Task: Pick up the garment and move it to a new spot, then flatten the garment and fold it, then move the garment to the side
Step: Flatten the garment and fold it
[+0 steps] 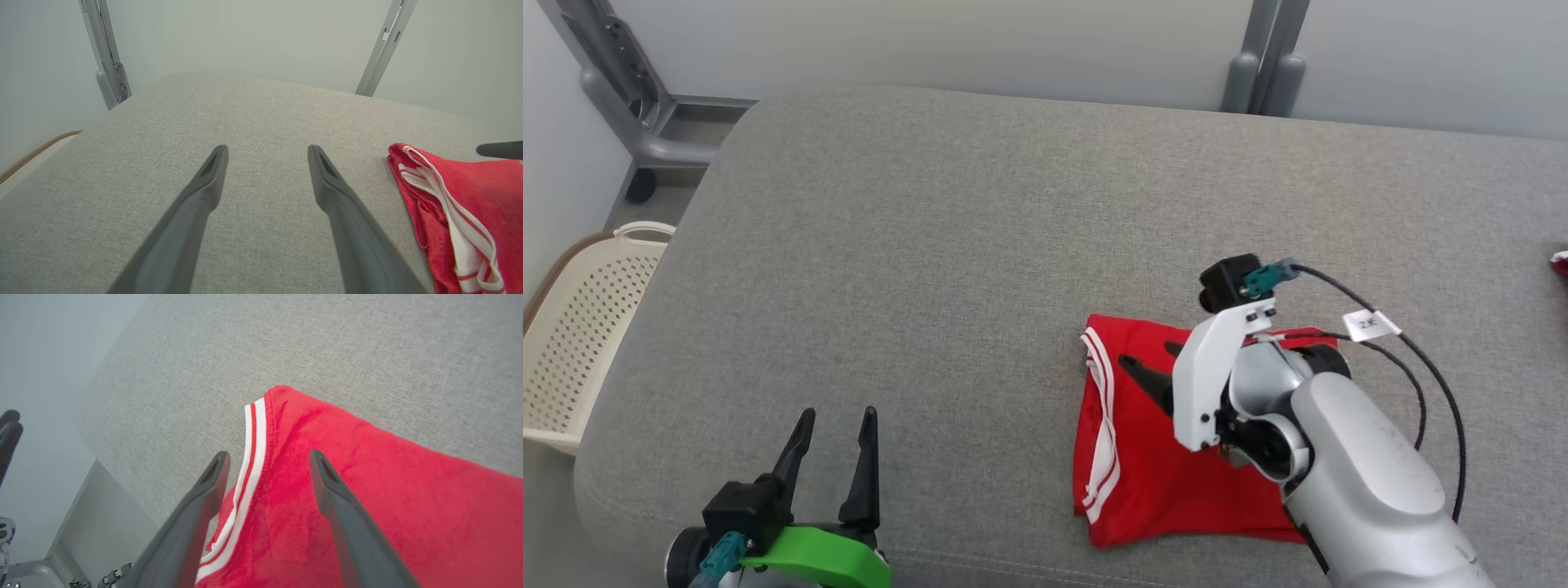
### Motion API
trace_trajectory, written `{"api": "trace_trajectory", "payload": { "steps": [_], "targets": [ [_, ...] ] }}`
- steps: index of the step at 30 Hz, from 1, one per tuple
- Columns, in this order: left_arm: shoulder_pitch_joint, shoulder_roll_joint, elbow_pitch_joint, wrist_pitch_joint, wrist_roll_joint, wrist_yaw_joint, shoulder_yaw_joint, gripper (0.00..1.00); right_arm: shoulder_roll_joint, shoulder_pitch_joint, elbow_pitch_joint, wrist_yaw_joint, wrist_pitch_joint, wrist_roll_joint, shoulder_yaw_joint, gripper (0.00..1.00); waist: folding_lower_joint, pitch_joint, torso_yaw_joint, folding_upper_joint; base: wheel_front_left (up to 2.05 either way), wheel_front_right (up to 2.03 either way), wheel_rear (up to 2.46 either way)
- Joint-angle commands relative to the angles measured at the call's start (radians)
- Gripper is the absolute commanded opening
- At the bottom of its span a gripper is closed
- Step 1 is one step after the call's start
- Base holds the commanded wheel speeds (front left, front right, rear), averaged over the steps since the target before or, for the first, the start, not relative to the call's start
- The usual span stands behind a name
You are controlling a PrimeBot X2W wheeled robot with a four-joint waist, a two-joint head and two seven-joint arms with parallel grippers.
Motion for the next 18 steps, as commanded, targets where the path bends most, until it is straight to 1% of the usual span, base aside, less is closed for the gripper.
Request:
{"api": "trace_trajectory", "payload": {
  "steps": [1, 5, 10, 14, 18],
  "targets": [
    [0.008, 0.0, -0.005, -0.001, 0.001, -0.002, 0.006, 1.0, -0.003, -0.007, -0.007, 0.0, -0.009, -0.016, -0.019, 1.0, 0.0, -0.007, -0.013, 0.0, 0.0, 0.0, 0.0],
    [0.02, -0.002, -0.014, -0.001, 0.011, -0.002, 0.015, 1.0, -0.003, 0.031, -0.046, 0.0, -0.013, -0.108, -0.133, 1.0, 0.0, -0.018, -0.042, 0.0, 0.0, 0.0, 0.0],
    [0.028, -0.004, -0.024, -0.001, 0.02, 0.0, 0.026, 1.0, -0.003, 0.101, -0.146, 0.0, 0.003, -0.19, -0.284, 1.0, 0.0, -0.027, -0.08, 0.0, 0.0, 0.0, 0.0],
    [0.028, -0.005, -0.025, -0.001, 0.022, 0.0, 0.025, 1.0, -0.002, 0.17, -0.221, 0.0, 0.023, -0.209, -0.372, 1.0, 0.0, -0.026, -0.102, 0.0, 0.0, 0.0, 0.0],
    [0.022, -0.005, -0.023, -0.001, 0.023, -0.001, 0.021, 1.0, -0.002, 0.232, -0.262, 0.0, 0.04, -0.198, -0.42, 1.0, 0.0, -0.021, -0.117, 0.0, 0.0, 0.0, 0.0]
  ]
}}
